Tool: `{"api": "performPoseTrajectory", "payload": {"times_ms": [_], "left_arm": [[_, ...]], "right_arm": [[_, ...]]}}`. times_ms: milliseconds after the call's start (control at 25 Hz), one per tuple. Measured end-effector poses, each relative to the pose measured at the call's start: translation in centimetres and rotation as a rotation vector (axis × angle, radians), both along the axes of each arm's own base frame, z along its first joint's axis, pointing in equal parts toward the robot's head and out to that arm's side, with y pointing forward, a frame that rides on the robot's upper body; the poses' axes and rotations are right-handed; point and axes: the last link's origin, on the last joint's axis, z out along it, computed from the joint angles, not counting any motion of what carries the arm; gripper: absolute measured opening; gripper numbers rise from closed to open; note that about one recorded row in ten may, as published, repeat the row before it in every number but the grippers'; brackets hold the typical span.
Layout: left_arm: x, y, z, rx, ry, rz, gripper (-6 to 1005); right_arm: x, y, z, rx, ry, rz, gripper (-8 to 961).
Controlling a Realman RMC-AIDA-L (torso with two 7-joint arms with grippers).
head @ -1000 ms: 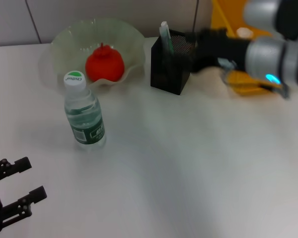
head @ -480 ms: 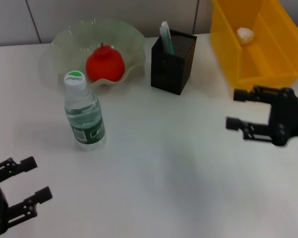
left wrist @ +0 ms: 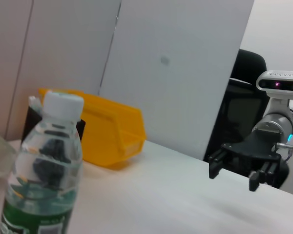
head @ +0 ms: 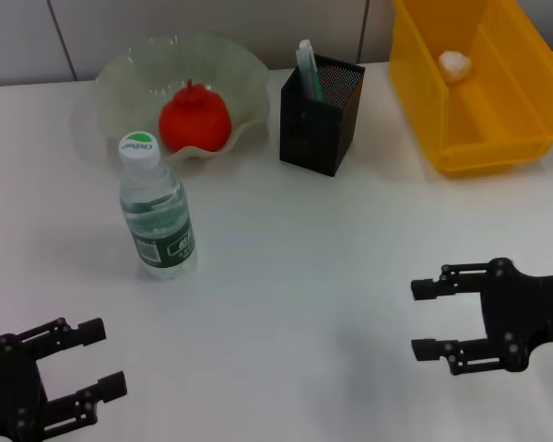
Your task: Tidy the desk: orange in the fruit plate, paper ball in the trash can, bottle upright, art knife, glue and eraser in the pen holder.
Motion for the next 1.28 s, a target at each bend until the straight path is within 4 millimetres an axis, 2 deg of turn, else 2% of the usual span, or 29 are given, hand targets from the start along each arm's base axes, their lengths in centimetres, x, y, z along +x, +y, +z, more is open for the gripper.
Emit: {"api": "performPoseTrajectory", "payload": {"times_ms": [200,440,640,1280], "left_arm": [[-0.2,0.2,0.2,-0.051,0.005,0.042,722],[0.1,1.1,1.0,-0.151,0.039,0.037,722],[0.7,1.6,0.6,-0.208,0.059,0.010,727],[0.7,2.0,0.7,-0.223,0.082,0.020,724]], "right_arm": [[-0.6,0.4,-0.4,-0.021,0.003,0.015,709],[-0.1,0.3,-0.6,-0.059,-0.060,0.021,709],[-0.1,0.4,-0.9,-0.078,-0.081,0.027,709],[-0.4,0.7,-1.1,-0.077,-0.077,0.042,709]]}}
